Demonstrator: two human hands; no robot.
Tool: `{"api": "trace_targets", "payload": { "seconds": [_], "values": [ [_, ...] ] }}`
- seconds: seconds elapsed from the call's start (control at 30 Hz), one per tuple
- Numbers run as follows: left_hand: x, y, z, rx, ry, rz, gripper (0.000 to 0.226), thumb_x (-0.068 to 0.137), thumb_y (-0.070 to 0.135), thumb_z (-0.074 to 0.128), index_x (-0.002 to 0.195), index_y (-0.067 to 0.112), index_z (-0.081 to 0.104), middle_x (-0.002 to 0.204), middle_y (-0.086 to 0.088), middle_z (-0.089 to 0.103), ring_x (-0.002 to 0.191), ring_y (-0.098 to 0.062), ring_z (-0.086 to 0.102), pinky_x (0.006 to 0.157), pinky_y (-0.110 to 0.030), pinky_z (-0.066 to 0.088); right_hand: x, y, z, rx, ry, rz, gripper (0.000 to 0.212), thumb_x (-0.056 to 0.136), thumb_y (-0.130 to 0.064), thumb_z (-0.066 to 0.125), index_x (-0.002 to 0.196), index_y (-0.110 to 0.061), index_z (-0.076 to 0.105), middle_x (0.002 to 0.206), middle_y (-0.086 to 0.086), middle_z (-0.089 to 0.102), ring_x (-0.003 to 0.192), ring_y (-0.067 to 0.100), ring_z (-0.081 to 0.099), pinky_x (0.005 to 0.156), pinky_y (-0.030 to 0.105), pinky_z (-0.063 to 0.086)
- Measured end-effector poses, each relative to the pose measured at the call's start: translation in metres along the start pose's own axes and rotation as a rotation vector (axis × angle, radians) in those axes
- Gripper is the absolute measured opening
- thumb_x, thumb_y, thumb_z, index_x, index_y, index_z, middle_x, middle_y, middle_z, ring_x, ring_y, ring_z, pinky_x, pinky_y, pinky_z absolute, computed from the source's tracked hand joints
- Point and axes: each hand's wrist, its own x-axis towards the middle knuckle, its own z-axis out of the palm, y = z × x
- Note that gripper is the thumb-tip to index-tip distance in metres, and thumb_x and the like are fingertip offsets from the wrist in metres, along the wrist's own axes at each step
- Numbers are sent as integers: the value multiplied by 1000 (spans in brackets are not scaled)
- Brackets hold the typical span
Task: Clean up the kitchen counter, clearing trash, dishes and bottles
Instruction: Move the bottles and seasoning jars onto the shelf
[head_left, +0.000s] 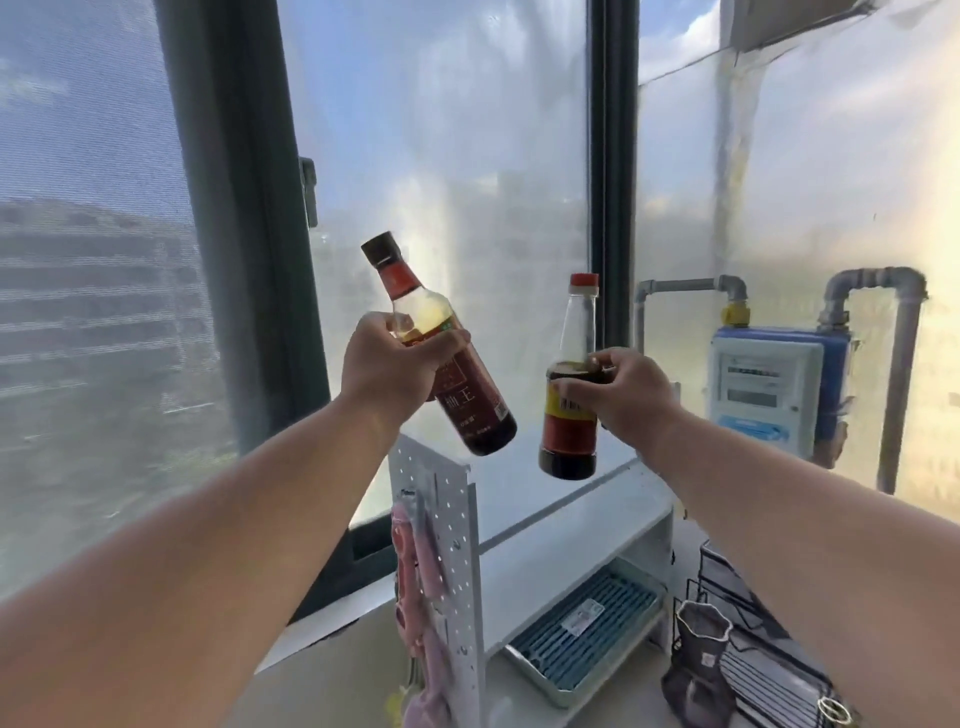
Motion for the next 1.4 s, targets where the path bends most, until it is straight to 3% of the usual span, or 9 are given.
{"api": "trace_targets", "payload": {
  "seconds": [0.1, 0.2, 0.33, 0.47, 0.6, 0.9, 1.1, 1.2, 1.4],
  "values": [
    [27, -22, 21, 91, 66, -44, 68, 74, 36, 94, 127, 17, 56, 113, -3, 71, 98, -23, 74, 86, -47, 65, 43, 19, 17, 61, -32, 40, 65, 75, -36, 93, 131, -17, 65, 115, 3, 67, 105, 25, 67, 86, 39, 63],
    [44, -43, 33, 246, 98, -74, 71, 75, 38, 94, 130, 19, 54, 113, 3, 65, 97, -15, 65, 89, -38, 56, 77, 31, 35, 114, -99, 78, 70, 73, -36, 95, 134, -20, 62, 110, -1, 65, 106, 26, 66, 94, 48, 62],
    [56, -66, 43, 392, 114, -121, 75, 77, 38, 94, 136, 18, 52, 124, -1, 64, 108, -23, 65, 98, -45, 56, 110, 44, 59, 137, -216, 90, 68, 74, -28, 96, 131, -16, 62, 107, 0, 66, 105, 25, 68, 96, 49, 61],
    [60, -79, 48, 467, 114, -162, 71, 80, 33, 93, 136, 19, 51, 124, -2, 61, 109, -25, 63, 91, -40, 54, 126, 57, 83, 156, -305, 100, 72, 69, -23, 99, 131, -15, 62, 108, 1, 67, 107, 26, 68, 96, 48, 62],
    [62, -89, 51, 510, 116, -197, 74, 78, 32, 94, 138, 21, 52, 125, -1, 61, 112, -26, 64, 99, -47, 57, 135, 67, 98, 201, -350, 133, 74, 66, -25, 101, 129, -17, 62, 115, 4, 67, 109, 27, 68, 94, 48, 63],
    [62, -93, 45, 511, 119, -252, 84, 72, 41, 97, 141, 24, 52, 127, -2, 65, 116, -26, 67, 100, -46, 58, 135, 80, 120, 201, -379, 110, 77, 66, -31, 101, 132, -18, 63, 118, 4, 69, 110, 26, 68, 93, 48, 64],
    [53, -95, 44, 421, 99, -254, 81, 79, 42, 92, 146, 19, 51, 132, -1, 66, 122, -25, 65, 101, -42, 53, 131, 83, 120, 116, -366, 32, 98, 68, -42, 99, 151, -18, 52, 135, 5, 66, 123, 30, 64, 97, 52, 61],
    [40, -96, 40, 313, 177, -265, 79, 86, 49, 85, 148, 14, 52, 135, -2, 63, 123, -23, 60, 101, -38, 48, 125, 85, 113, 148, -348, 63, 106, 70, -44, 97, 158, -18, 43, 146, 8, 58, 131, 34, 59, 102, 53, 59],
    [-14, -107, 19, 123, 410, -251, 54, 92, 53, 74, 131, 17, 63, 130, -3, 67, 124, -24, 61, 110, -52, 51, 62, 90, 95, 332, -155, 136, 56, 89, -39, 82, 137, -20, 59, 123, 3, 67, 112, 24, 67, 95, 47, 62]
  ]
}}
